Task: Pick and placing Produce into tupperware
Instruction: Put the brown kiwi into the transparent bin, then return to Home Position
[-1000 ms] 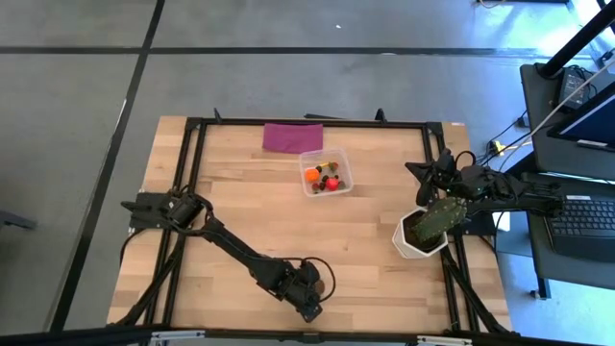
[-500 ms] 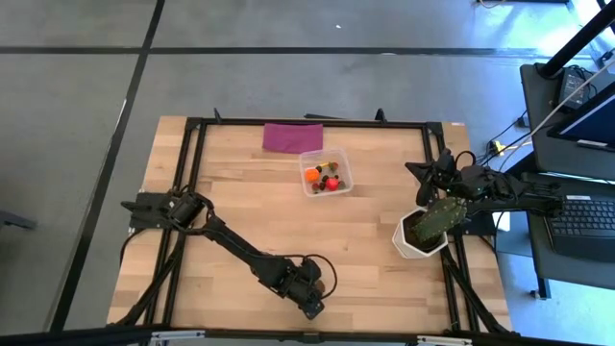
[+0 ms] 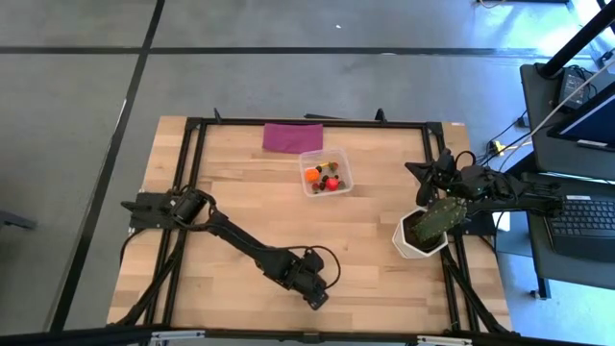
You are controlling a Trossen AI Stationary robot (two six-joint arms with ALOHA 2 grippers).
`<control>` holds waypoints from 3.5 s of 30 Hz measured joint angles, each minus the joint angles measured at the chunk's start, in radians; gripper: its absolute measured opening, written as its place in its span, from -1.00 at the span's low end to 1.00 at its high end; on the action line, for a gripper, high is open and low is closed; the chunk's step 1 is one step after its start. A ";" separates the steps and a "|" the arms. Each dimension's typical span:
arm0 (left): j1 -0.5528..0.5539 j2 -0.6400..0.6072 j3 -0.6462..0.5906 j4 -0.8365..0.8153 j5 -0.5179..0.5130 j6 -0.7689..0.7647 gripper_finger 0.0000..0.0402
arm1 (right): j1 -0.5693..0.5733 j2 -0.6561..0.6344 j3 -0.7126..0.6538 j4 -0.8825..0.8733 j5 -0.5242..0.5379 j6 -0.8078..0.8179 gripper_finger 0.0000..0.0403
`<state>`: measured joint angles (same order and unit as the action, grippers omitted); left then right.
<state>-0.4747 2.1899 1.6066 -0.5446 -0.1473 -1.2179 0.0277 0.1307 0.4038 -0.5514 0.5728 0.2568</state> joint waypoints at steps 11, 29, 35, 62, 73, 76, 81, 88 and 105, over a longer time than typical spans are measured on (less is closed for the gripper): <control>0.000 -0.001 0.000 -0.025 0.012 0.000 0.18 | 0.000 0.000 0.000 0.000 0.000 0.000 -0.96; 0.180 -0.039 -0.003 0.152 0.249 0.238 0.19 | 0.000 0.000 0.000 0.000 -0.001 0.000 -0.96; 0.294 -0.075 0.002 0.349 0.288 0.348 0.18 | 0.000 0.000 0.000 0.001 -0.001 0.000 -0.96; 0.761 -0.221 -0.013 -0.001 -0.041 0.705 0.18 | 0.000 0.008 -0.001 0.008 -0.001 -0.003 -0.96; 0.755 -0.126 -0.025 0.031 -0.052 0.703 0.19 | 0.000 0.024 -0.001 0.005 0.000 -0.007 -0.96; 0.755 -0.099 -0.026 0.032 -0.051 0.704 0.22 | 0.000 0.033 -0.001 0.007 0.001 -0.006 -0.96; 0.755 -0.092 -0.026 0.033 -0.051 0.704 0.33 | 0.000 0.043 -0.001 0.009 0.001 -0.006 -0.96; 0.755 -0.092 -0.001 0.007 -0.022 0.705 0.36 | 0.000 0.043 -0.001 0.008 0.001 -0.004 -0.96; 0.678 -0.618 0.100 -0.201 -0.201 1.019 0.34 | 0.001 0.043 -0.001 0.172 0.001 -0.062 -0.96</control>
<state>0.2029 1.5721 1.7065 -0.7460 -0.3479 -0.1990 0.0284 0.1741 0.4030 -0.3797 0.5737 0.1946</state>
